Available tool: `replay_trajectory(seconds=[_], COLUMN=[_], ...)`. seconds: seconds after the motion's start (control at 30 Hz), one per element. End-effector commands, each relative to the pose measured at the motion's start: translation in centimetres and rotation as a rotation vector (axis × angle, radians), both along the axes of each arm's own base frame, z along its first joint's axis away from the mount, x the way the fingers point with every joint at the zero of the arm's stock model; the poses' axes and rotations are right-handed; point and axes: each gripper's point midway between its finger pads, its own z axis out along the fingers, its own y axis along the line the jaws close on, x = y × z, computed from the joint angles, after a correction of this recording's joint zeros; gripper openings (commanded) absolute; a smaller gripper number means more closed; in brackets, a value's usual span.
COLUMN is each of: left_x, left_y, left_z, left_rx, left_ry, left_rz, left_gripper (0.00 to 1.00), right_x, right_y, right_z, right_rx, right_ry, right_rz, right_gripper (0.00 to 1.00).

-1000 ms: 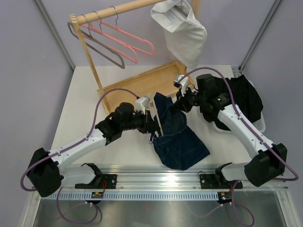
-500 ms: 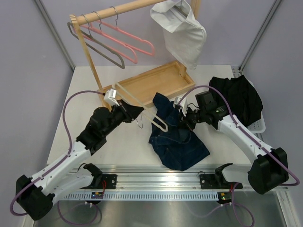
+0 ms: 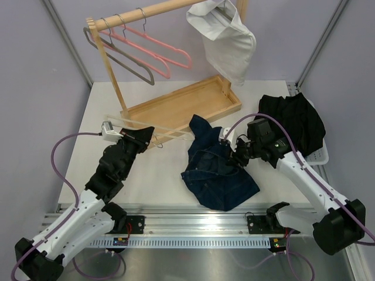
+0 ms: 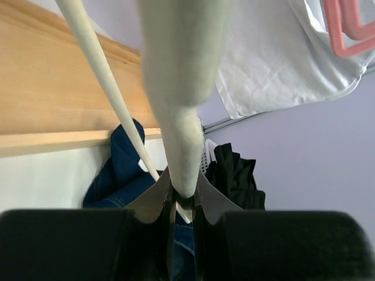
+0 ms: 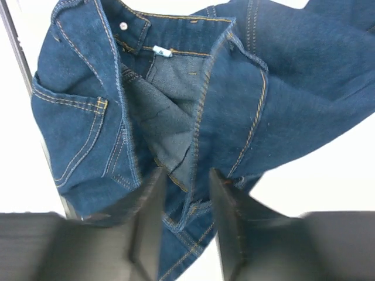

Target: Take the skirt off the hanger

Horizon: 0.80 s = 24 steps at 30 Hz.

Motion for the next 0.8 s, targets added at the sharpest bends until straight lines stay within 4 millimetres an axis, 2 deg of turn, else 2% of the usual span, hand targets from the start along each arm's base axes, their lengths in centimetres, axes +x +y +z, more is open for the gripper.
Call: replay_trajectory(seconds=[0.0,0.03,0.07,0.13,0.17,0.27,0.3,0.33,0.4,0.43,0.53,0.7,0.77], left_x=[0.6,0.6,0.6,0.4,0.2,-0.3,-0.4,-0.5,-0.9,-1.1,-1.7,-2.1,-2.1], left_y=[0.5,0.3,0.0,-0.5,-1.0,-1.7,-2.0,-2.3,-3.2,-3.3,-3.8,-4.3,-4.7], left_z=[0.4,0.1,-0.1,-0.4,-0.5,-1.7,-2.0,-2.7,-3.0,-3.9,-4.5,-4.7,-4.5], left_rx=[-0.139,-0.151,-0.188,-0.213,-0.248,-0.327,-0.345,-0.360,-0.424,-0.424,-0.455,-0.513,-0.527], left_ry=[0.022,0.038,0.065,0.096,0.115,0.200,0.223,0.258,0.313,0.359,0.425,0.453,0.453], left_rz=[0.045,0.039,0.023,0.002,-0.023,-0.050,-0.062,-0.069,-0.106,-0.106,-0.128,-0.155,-0.172], left_gripper=[0.00,0.00,0.00,0.00,0.00,0.00,0.00,0.00,0.00,0.00,0.00,0.00,0.00], right_x=[0.9,0.9,0.5,0.1,0.0,-2.0,-2.7,-3.4,-2.6,-2.0,-1.4,-1.2,-0.4], right_y=[0.0,0.0,0.0,0.6,0.8,2.7,3.1,4.0,4.9,5.2,5.3,6.2,6.8], right_z=[5.6,6.8,7.5,10.2,11.1,12.6,11.7,11.7,11.2,10.9,10.5,10.5,10.4], right_rx=[0.018,0.022,0.021,0.062,0.073,0.189,0.221,0.280,0.320,0.314,0.295,0.319,0.317], right_ry=[-0.177,-0.219,-0.230,-0.298,-0.334,-0.431,-0.422,-0.395,-0.385,-0.398,-0.439,-0.435,-0.439], right_rz=[0.041,0.072,0.092,0.148,0.183,0.367,0.409,0.466,0.464,0.452,0.479,0.480,0.448], right_gripper=[0.50,0.65,0.72,0.84,0.98,1.00,0.99,1.00,1.00,0.99,0.99,0.99,0.99])
